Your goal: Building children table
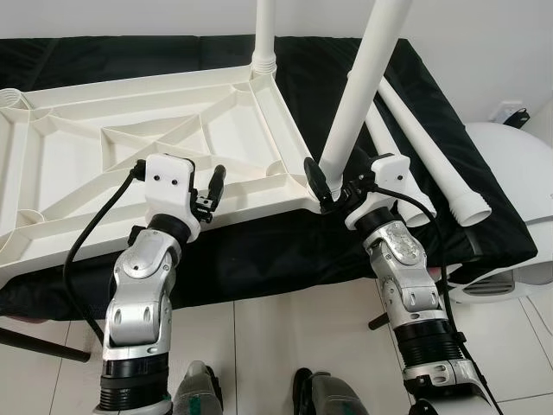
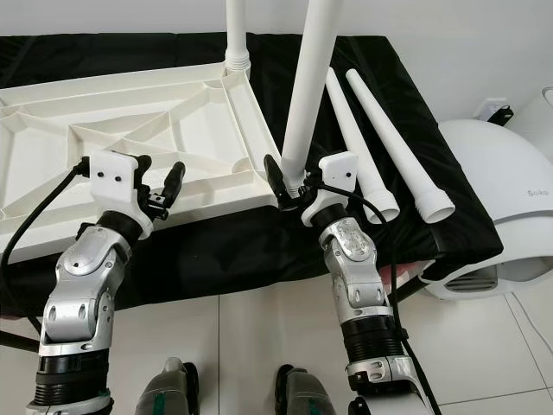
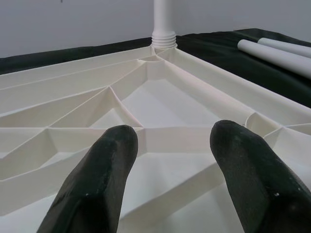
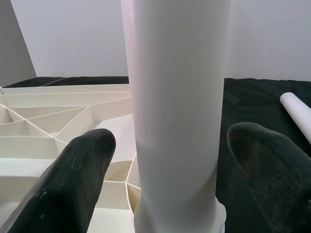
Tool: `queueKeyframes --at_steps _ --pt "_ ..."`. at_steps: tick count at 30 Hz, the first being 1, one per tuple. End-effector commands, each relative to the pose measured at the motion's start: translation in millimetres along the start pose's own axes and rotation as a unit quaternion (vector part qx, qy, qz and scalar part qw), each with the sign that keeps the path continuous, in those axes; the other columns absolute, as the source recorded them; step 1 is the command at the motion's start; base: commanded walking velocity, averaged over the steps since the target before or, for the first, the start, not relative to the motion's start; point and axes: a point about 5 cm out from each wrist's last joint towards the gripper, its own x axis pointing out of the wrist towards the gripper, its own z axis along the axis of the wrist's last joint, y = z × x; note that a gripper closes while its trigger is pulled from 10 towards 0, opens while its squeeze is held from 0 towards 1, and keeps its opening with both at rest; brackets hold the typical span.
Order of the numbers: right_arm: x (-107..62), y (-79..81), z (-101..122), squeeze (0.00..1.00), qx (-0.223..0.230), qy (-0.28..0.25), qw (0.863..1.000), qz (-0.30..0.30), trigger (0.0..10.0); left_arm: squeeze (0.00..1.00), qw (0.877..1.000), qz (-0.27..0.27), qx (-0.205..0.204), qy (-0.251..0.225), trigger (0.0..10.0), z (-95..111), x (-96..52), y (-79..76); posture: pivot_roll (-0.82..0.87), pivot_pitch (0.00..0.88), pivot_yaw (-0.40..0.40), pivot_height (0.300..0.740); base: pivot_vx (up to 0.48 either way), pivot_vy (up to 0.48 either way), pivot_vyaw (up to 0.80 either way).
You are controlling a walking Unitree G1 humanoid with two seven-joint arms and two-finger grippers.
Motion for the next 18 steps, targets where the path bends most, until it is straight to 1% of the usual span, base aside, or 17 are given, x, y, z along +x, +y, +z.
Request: queueKeyframes --at_steps 1,5,18 --pt "-2.8 -1.2 -1.0 0.00 -0.004 0.001 1.000 -0.003 10.0 0.00 1.000 -0.003 0.003 -0.010 10.0 2.2 -2.3 -2.9 0.04 0.119 -0.046 0.740 0.000 0.000 0.00" --pt "-2.8 -1.3 -1.7 0.00 -0.006 0.003 1.000 -0.003 10.0 0.00 0.999 -0.036 0.022 -0.007 10.0 0.5 -3.0 -10.1 0.04 0.121 -0.044 0.740 0.000 0.000 0.00" --pt "-2.5 -2.2 -1.3 0.00 -0.006 0.003 1.000 -0.004 10.0 0.00 0.997 -0.062 0.038 0.001 10.0 -3.6 -3.1 -16.5 0.04 0.130 -0.041 0.740 0.000 0.000 0.00"
